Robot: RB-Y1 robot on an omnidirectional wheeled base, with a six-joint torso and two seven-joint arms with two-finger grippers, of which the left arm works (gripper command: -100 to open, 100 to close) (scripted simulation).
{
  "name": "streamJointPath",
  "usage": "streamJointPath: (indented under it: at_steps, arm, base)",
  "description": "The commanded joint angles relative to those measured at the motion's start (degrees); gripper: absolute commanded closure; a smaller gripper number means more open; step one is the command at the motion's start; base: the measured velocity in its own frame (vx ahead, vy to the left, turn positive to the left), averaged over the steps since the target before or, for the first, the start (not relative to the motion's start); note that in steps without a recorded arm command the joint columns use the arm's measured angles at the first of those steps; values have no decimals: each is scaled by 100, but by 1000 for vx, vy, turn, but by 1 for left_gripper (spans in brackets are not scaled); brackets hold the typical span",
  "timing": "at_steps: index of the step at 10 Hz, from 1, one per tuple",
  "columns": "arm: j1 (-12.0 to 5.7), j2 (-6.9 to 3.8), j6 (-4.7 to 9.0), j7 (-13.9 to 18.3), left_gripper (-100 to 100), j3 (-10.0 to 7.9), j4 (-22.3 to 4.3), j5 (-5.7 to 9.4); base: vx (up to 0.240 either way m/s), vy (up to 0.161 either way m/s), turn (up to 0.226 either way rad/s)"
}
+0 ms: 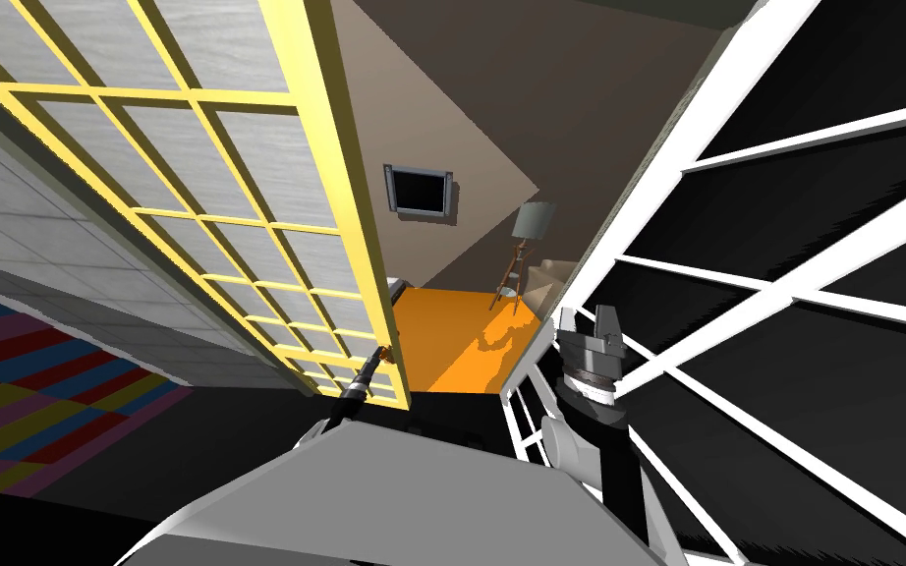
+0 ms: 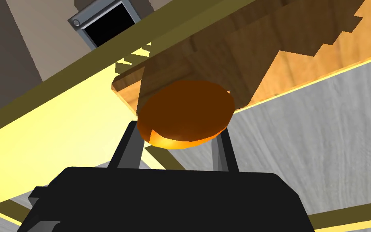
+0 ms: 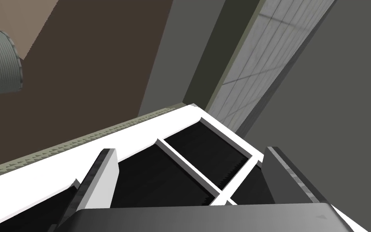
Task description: Pull the door open
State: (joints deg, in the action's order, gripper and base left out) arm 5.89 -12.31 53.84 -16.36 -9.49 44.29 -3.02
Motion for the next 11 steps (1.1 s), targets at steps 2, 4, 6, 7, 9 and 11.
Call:
streamJointPath:
  at_steps: [2,4,6,7,9,11]
  arm:
    - [-85,122,16,277,100,195,-95,63]
    - [-118,115,6,514,100,270,-112,163]
    - [-153,108,-5,752,100,347,-131,268]
    - [-153,108,-5,752,100,347,-131,268]
    - [-188,100,-16,989,100,425,-149,372]
    - [-223,93,-27,1227,100,502,-168,476]
  base:
    - [-47,14,-20]
    - [-37,13,-20]
    - [-28,6,-9]
    - [-37,18,-9]
    - [-43,18,-13]
    - [-42,12,-22]
